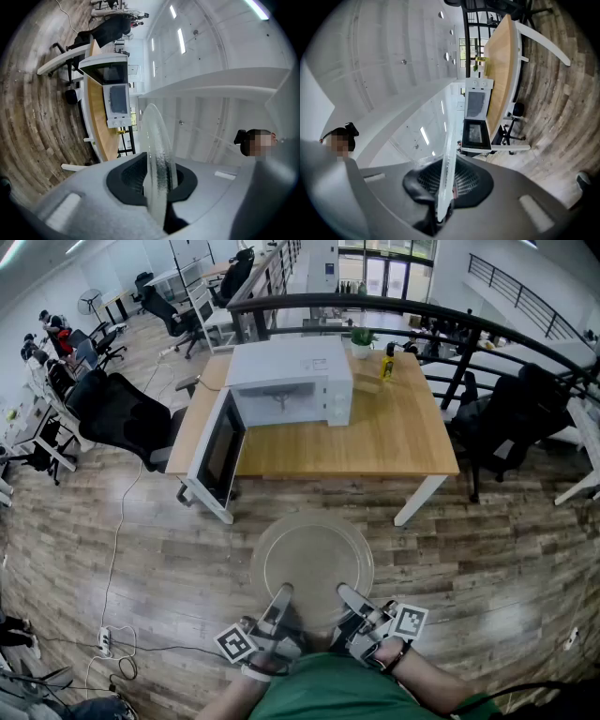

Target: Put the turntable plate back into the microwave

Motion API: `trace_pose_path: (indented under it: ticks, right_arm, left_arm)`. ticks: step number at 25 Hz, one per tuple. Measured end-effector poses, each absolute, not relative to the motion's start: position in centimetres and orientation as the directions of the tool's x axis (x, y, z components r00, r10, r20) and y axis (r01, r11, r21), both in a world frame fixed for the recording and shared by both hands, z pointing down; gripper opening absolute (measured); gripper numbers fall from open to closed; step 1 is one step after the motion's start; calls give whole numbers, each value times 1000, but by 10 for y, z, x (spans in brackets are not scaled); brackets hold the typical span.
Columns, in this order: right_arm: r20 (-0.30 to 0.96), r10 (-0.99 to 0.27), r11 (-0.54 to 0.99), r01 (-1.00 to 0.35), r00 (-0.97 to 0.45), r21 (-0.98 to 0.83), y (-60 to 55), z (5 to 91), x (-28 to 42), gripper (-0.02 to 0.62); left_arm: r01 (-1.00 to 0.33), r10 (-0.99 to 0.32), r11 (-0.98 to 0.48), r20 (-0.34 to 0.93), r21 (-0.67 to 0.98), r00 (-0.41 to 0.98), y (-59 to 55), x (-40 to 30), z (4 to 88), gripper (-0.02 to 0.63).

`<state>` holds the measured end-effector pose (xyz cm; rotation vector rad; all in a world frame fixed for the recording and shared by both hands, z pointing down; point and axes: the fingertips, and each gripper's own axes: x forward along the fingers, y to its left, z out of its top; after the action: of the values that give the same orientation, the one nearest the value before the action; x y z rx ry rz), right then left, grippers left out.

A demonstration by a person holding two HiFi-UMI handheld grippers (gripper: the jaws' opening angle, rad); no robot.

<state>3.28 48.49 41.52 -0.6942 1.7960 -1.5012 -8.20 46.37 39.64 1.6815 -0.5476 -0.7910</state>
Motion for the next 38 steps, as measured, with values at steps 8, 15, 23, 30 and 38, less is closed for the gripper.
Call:
trace_pose_path:
  ticks: [8,15,23,30,38]
  right_arm:
    - [-161,-761,186,27,-628,-982,483,416,39,35]
    - [-183,-744,236,4,-642,-972,480,406,53,39]
    - [-175,-727,230,4,-664,-973,476,405,76,40]
    - [-162,-702,220,5,-693,-975,475,411,85,41]
    - [-171,-703,221,17,-691,-975,445,415,85,43]
  left_arm:
    - [47,-721,-246,-216,968,659,462,-76,398,35]
    - [64,-726,-257,-237,964,646,461,-63,394,38]
    - [58,-743,-263,-241,963,625,462,-40,394,41]
    - [46,-764,-252,-228,967,603,463,-31,398,43]
    - [46,-763,-244,-222,969,607,433,-31,403,43]
